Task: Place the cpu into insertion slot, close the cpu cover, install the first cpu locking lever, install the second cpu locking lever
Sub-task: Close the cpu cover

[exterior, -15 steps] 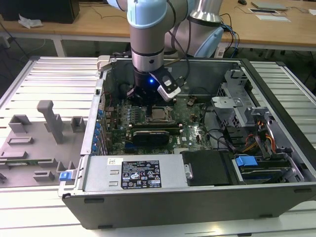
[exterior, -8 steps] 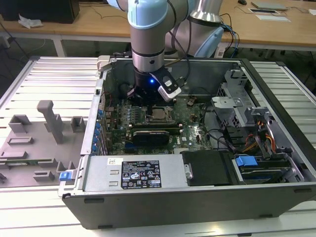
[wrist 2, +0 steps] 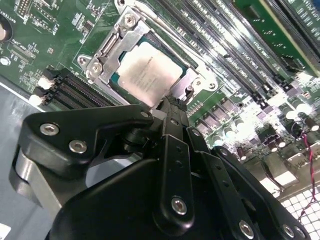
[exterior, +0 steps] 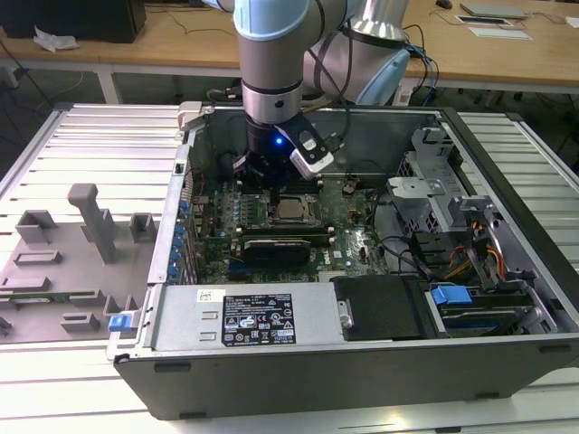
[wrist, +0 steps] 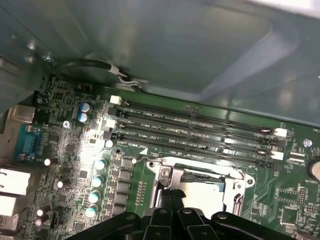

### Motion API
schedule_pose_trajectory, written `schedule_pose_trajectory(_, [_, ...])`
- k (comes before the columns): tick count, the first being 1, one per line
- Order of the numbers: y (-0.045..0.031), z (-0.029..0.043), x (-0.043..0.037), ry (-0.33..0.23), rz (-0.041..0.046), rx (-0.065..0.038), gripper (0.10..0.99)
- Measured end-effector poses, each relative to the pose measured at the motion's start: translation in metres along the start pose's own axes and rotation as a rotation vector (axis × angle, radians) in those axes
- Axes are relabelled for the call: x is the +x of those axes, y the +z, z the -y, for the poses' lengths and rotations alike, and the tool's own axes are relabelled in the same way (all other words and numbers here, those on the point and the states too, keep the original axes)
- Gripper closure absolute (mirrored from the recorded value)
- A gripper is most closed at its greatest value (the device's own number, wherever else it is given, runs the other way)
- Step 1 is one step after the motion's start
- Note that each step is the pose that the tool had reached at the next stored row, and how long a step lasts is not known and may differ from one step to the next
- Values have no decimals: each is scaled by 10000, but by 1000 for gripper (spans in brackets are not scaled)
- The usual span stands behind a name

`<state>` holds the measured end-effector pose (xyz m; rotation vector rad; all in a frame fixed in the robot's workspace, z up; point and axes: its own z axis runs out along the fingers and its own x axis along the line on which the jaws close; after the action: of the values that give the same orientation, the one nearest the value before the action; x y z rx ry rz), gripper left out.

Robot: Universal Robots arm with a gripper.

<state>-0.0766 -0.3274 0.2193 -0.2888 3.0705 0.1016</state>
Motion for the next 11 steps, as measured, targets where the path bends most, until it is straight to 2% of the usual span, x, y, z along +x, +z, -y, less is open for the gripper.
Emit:
schedule_pose_trajectory(1, [-1,17,3,1,-1,0,980])
schedule_pose_trajectory(5, [-12,182,31,1,-4,-1,980])
schedule_pose_trajectory(11, [-5,255,-23,1,-6,-2,980])
